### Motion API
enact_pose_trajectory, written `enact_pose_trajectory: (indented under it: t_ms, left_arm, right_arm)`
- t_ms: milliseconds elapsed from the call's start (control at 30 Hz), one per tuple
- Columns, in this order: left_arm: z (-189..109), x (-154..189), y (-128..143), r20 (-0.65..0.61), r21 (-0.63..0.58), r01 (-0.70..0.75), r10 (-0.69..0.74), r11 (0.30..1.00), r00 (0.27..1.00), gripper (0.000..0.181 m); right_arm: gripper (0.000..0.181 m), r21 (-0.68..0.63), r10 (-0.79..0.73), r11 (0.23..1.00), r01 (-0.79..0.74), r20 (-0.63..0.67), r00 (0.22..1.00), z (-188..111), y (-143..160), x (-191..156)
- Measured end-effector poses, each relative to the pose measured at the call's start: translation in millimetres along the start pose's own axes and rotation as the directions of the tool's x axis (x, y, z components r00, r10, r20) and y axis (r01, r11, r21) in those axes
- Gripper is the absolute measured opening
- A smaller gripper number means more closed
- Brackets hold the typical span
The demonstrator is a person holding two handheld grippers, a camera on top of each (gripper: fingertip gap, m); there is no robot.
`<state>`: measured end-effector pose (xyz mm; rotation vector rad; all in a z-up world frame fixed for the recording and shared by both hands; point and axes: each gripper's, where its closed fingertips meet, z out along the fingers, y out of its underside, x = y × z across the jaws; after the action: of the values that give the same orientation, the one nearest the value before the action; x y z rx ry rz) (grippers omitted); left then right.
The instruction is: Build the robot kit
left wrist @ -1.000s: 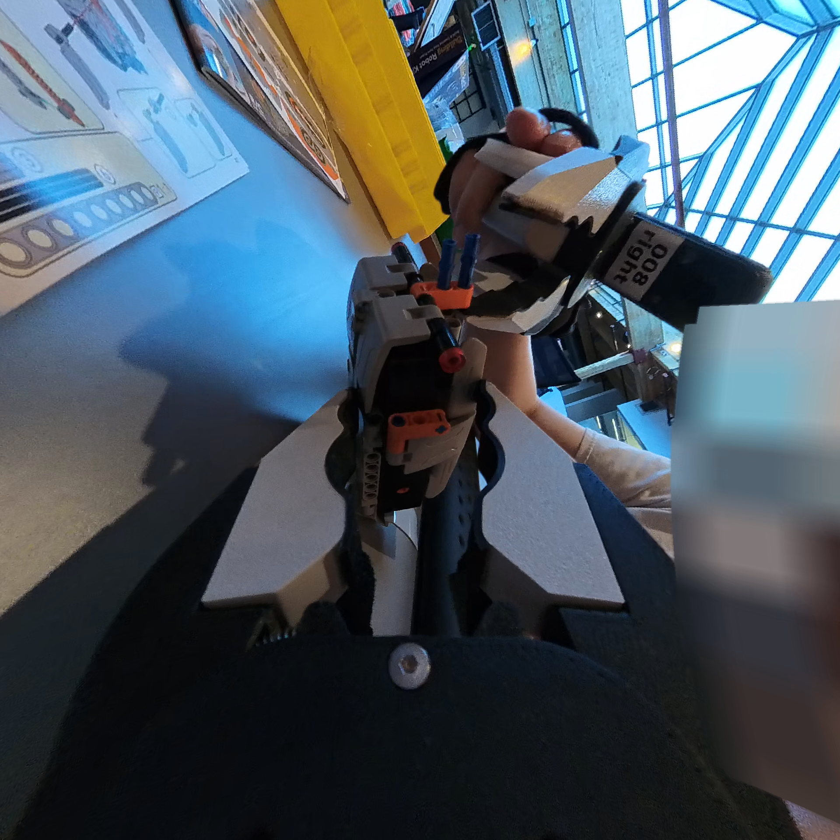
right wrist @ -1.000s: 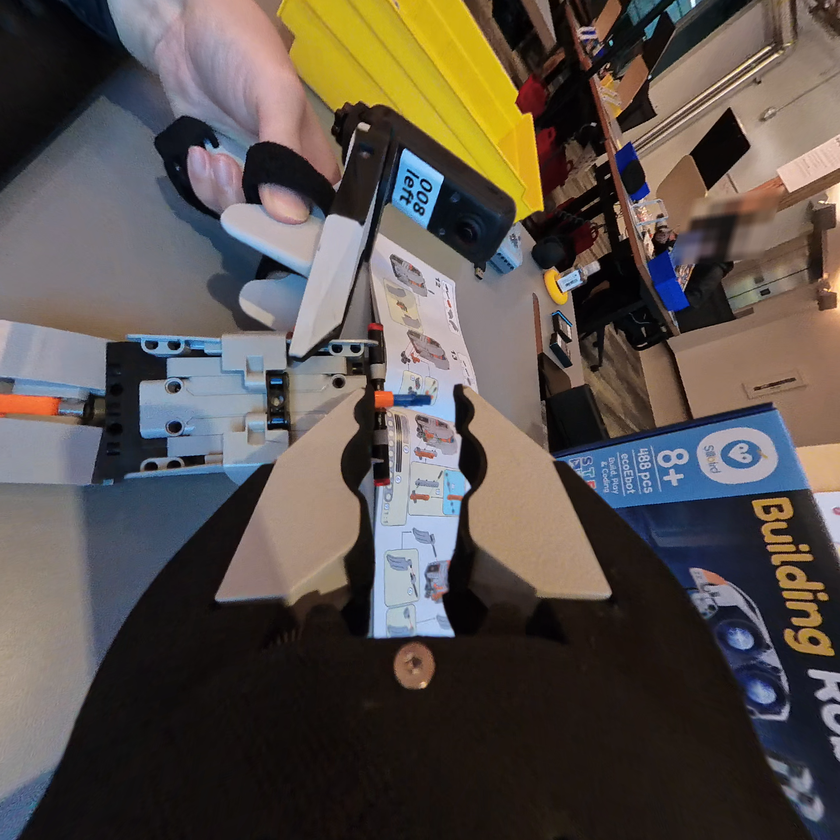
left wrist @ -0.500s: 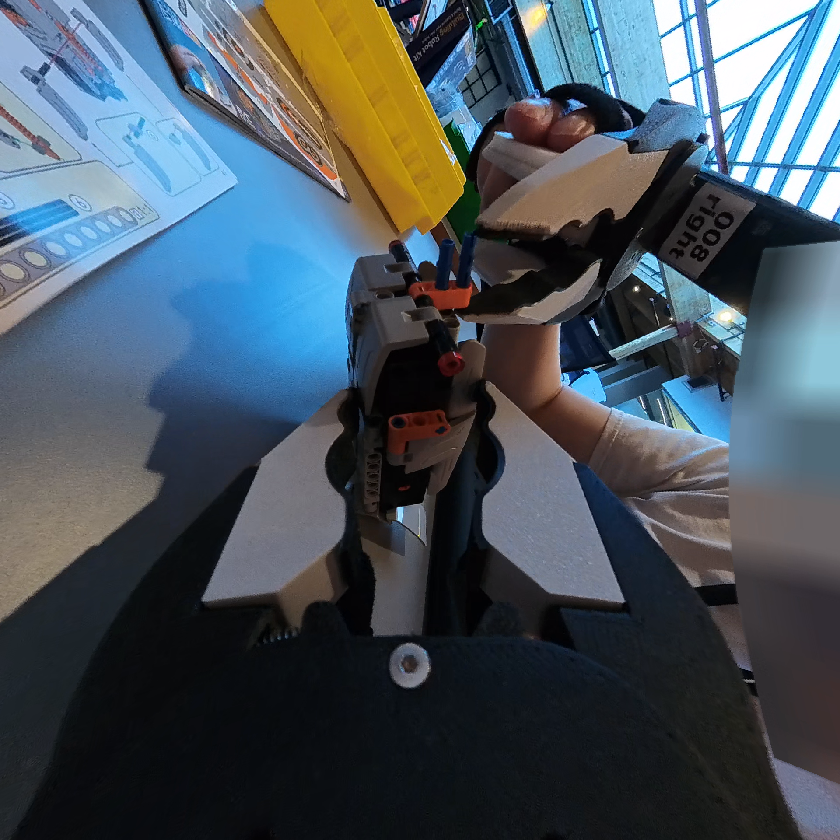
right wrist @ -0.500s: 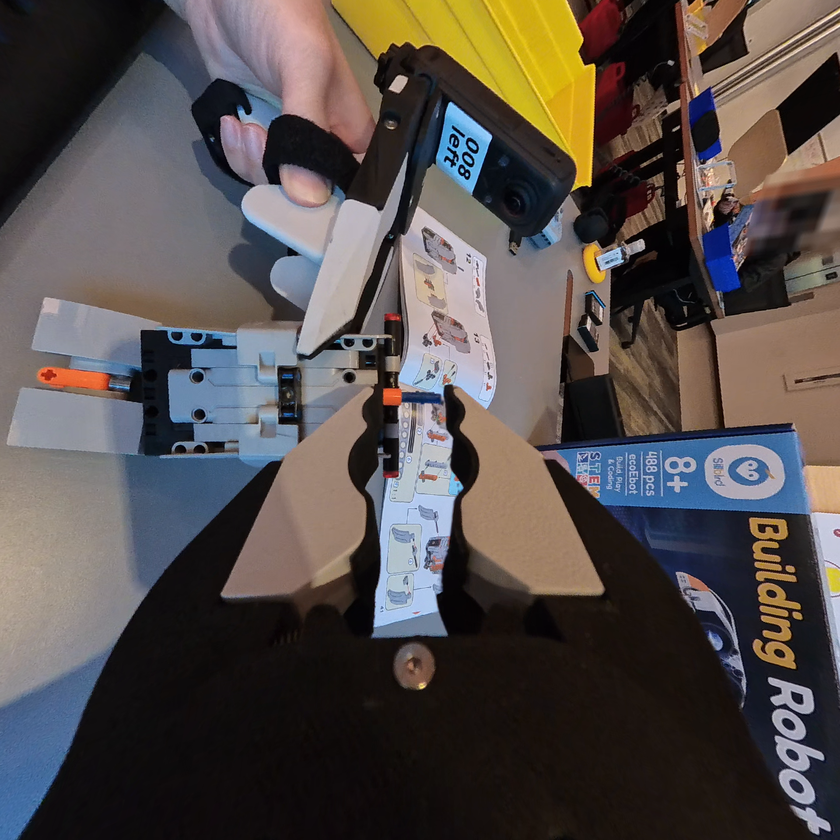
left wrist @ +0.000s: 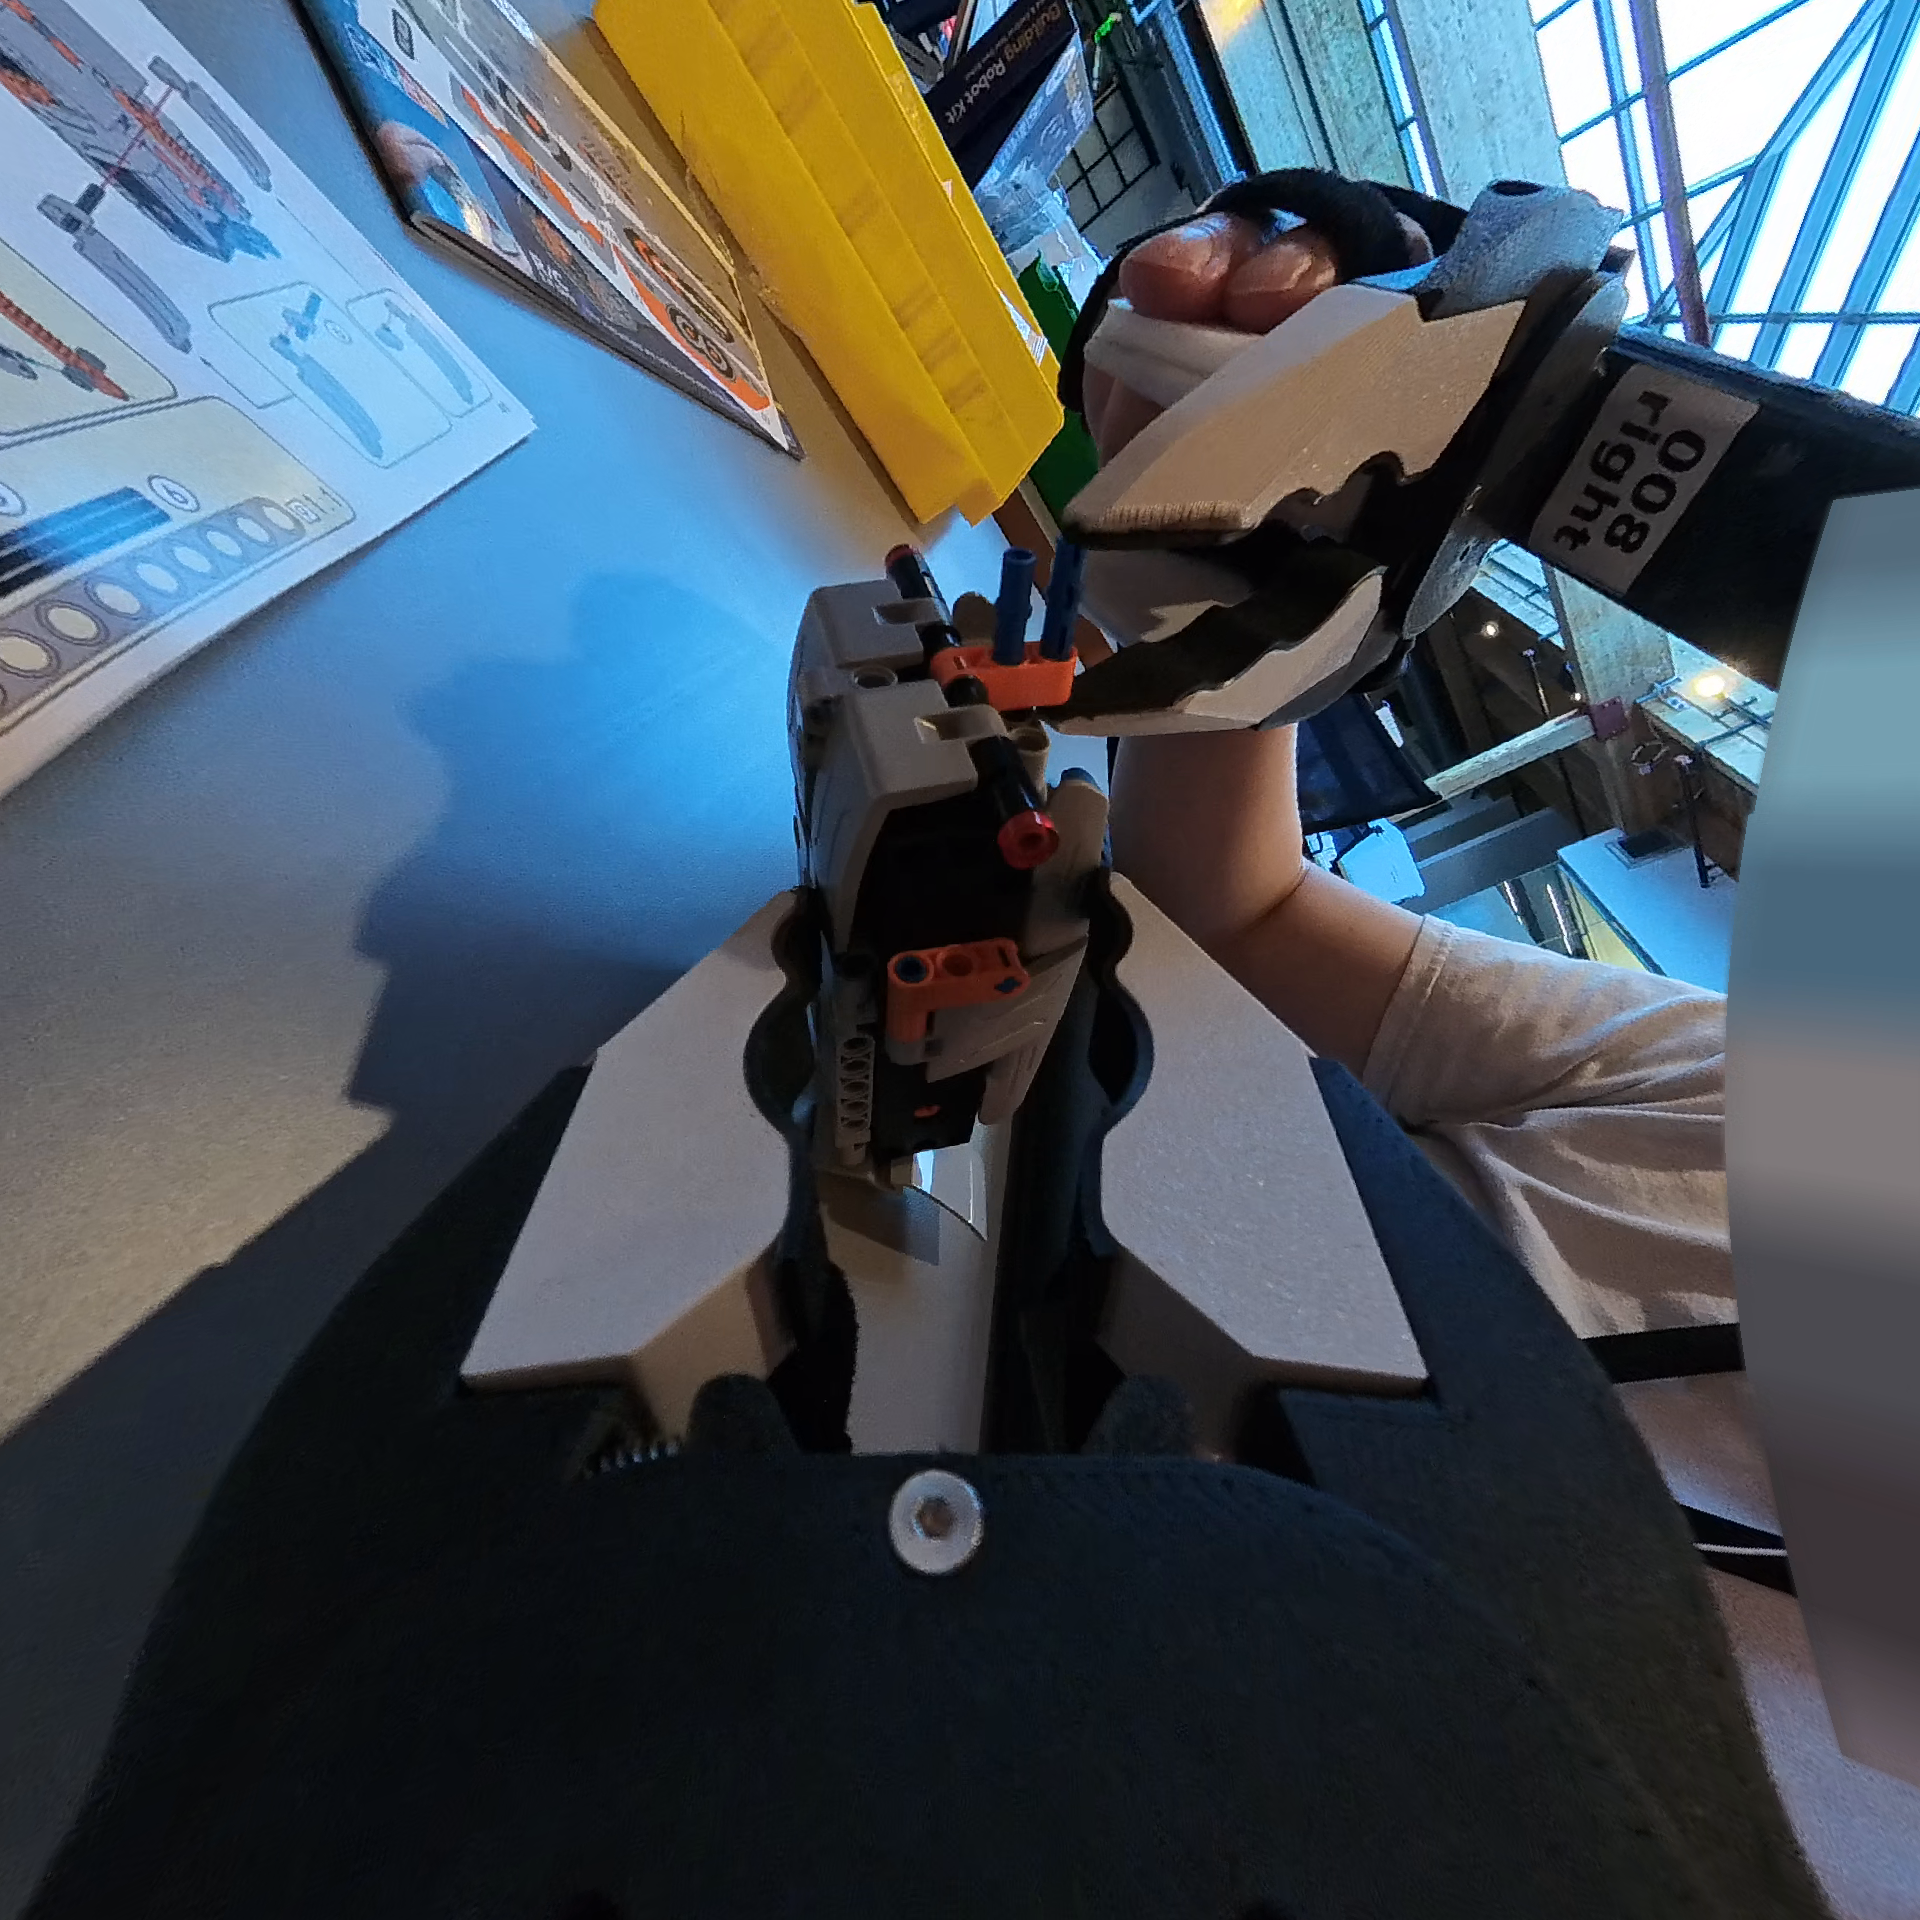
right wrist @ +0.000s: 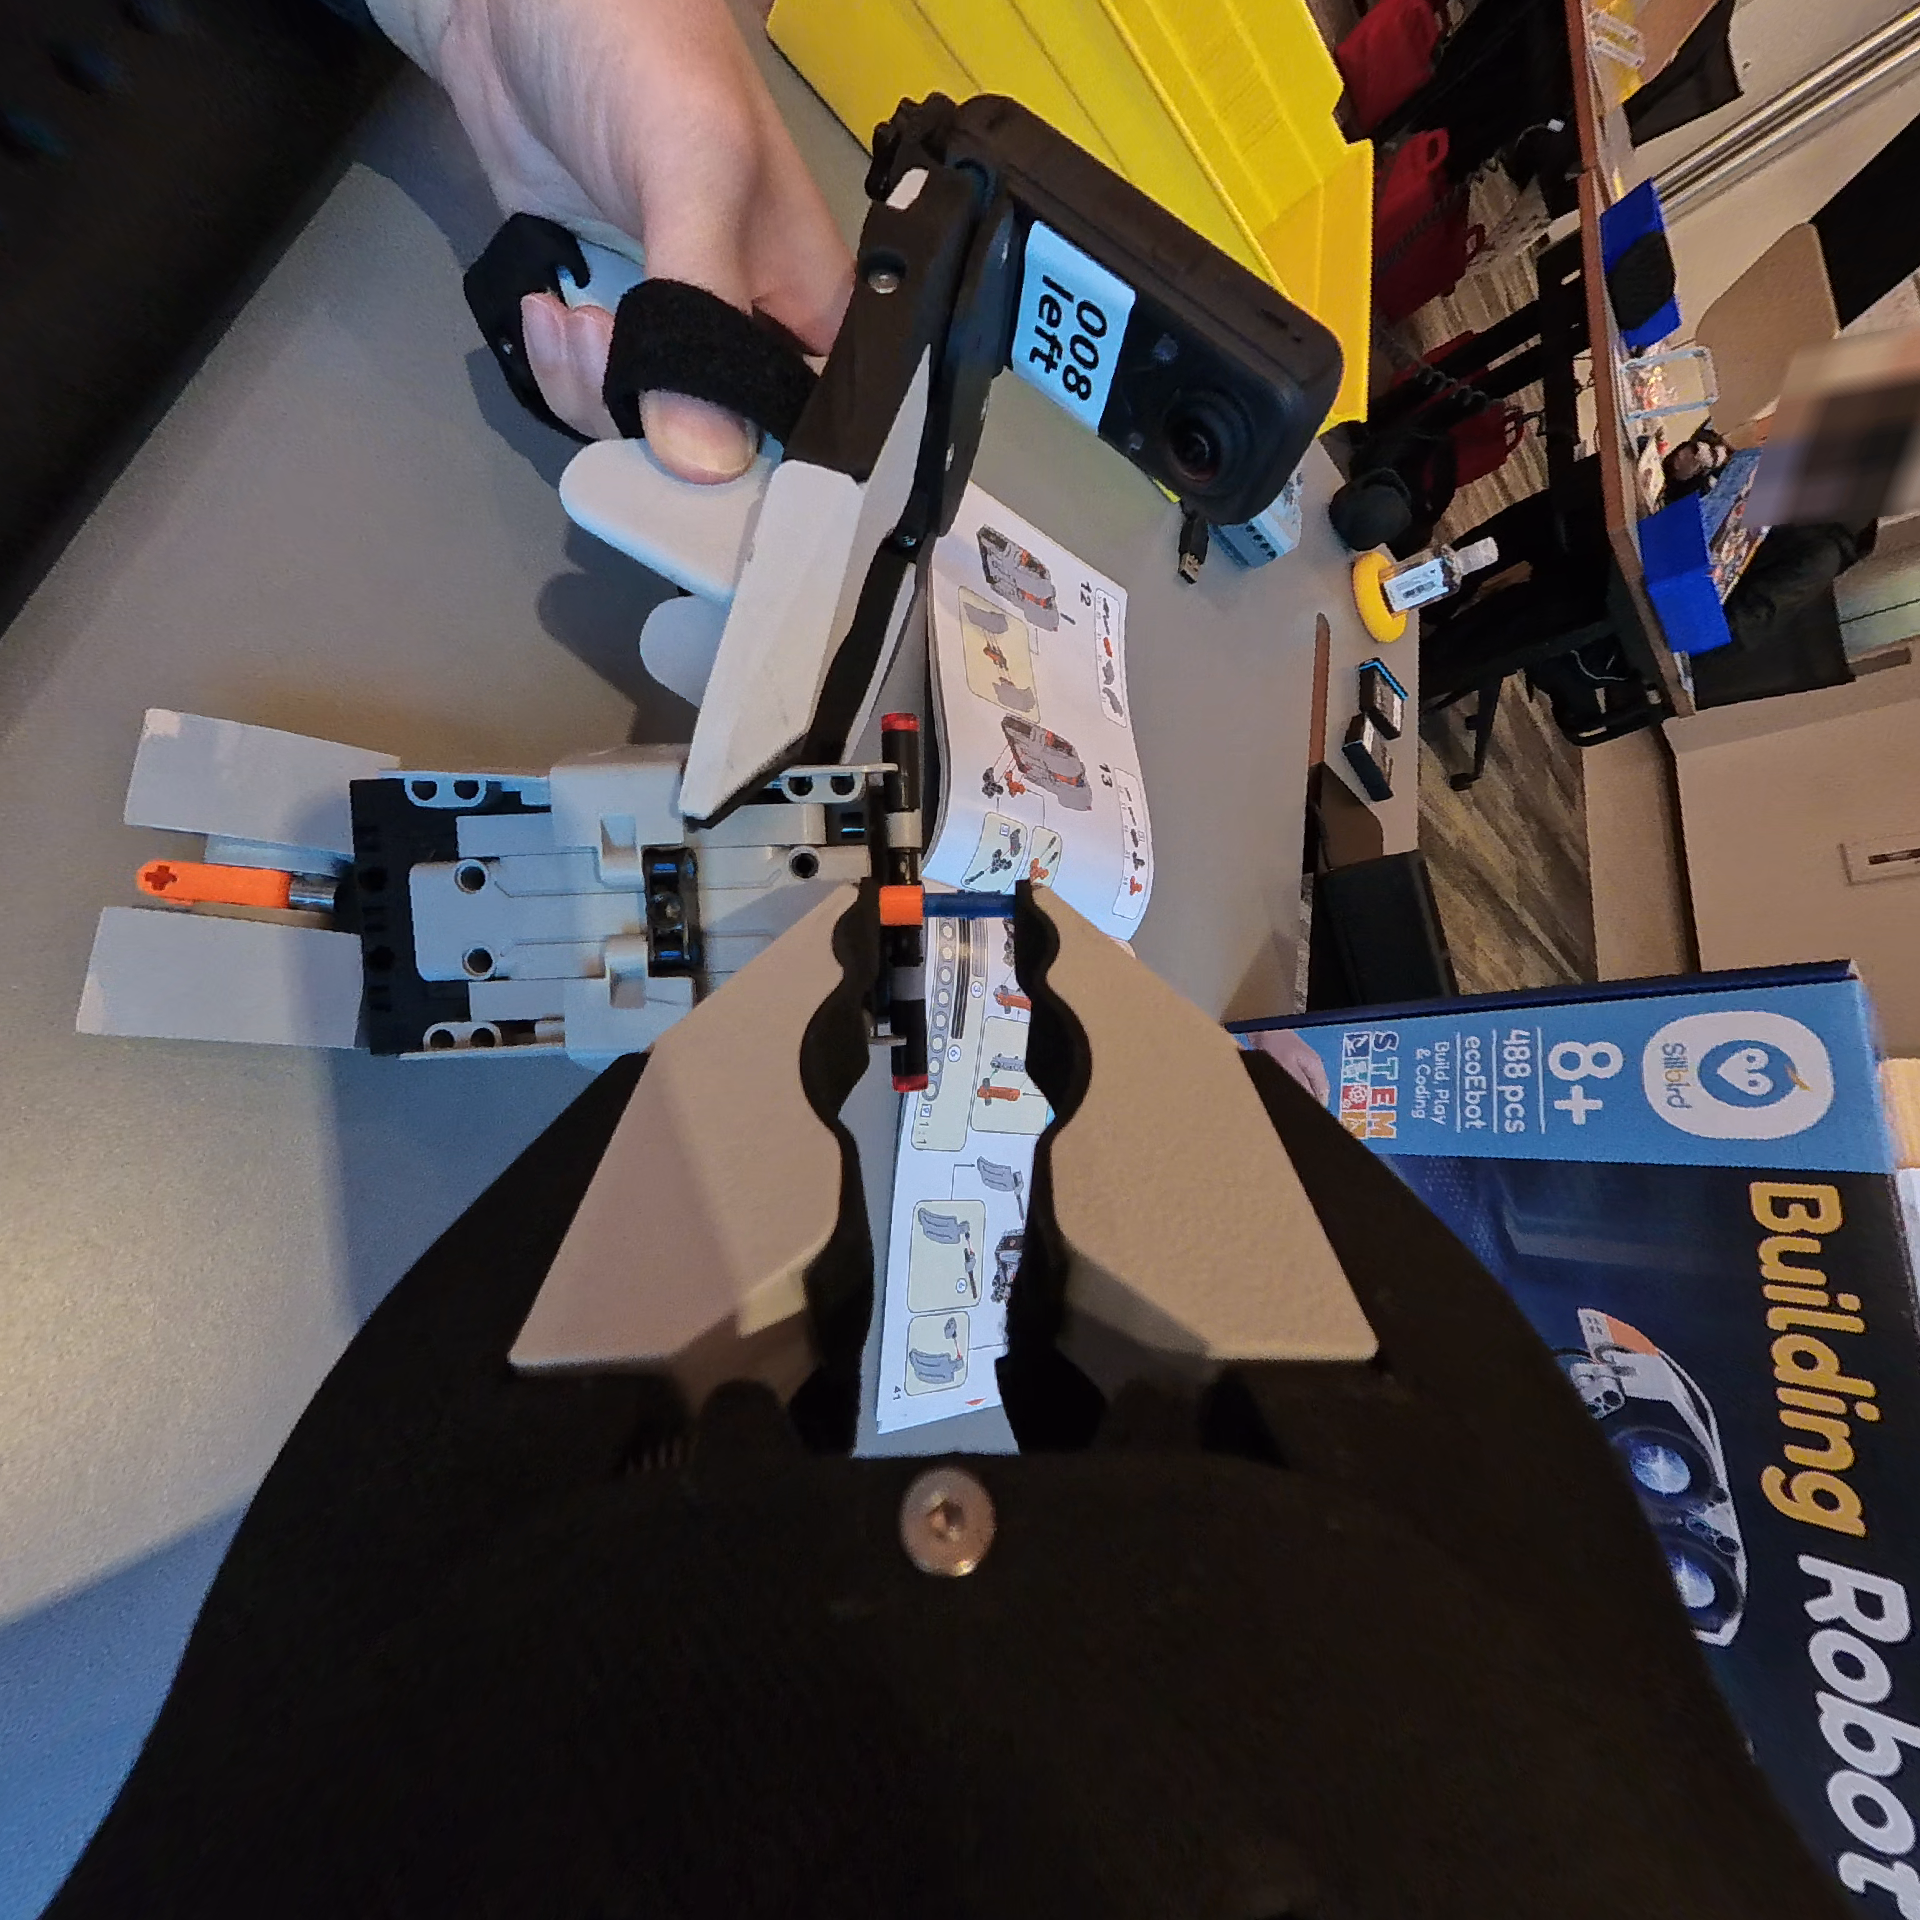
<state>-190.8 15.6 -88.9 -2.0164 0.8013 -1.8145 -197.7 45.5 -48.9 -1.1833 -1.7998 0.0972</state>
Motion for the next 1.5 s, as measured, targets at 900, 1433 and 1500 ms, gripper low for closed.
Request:
enact_pose_trajectory:
  t_ms: [900,1433,1500]
  left_arm:
    - [-0.4,-0.1,0.1,0.009,-0.001,-0.016,0.016,1.000,1.000,0.050]
    - [0.9,-0.5,2.2,0.003,-0.011,-0.007,0.007,1.000,1.000,0.050]
    - [0.9,-0.8,2.2,0.002,-0.011,-0.004,0.004,1.000,1.000,0.050]
  right_arm:
    - [0.023,-0.047,-0.013,0.999,0.012,-0.003,1.000,0.6,0.1,-0.4]
    - [0.022,-0.058,-0.003,0.998,0.004,0.011,1.000,2.0,1.0,-2.6]
    - [0.022,-0.063,-0.008,0.998,0.009,0.010,1.000,2.3,1.4,-2.9]
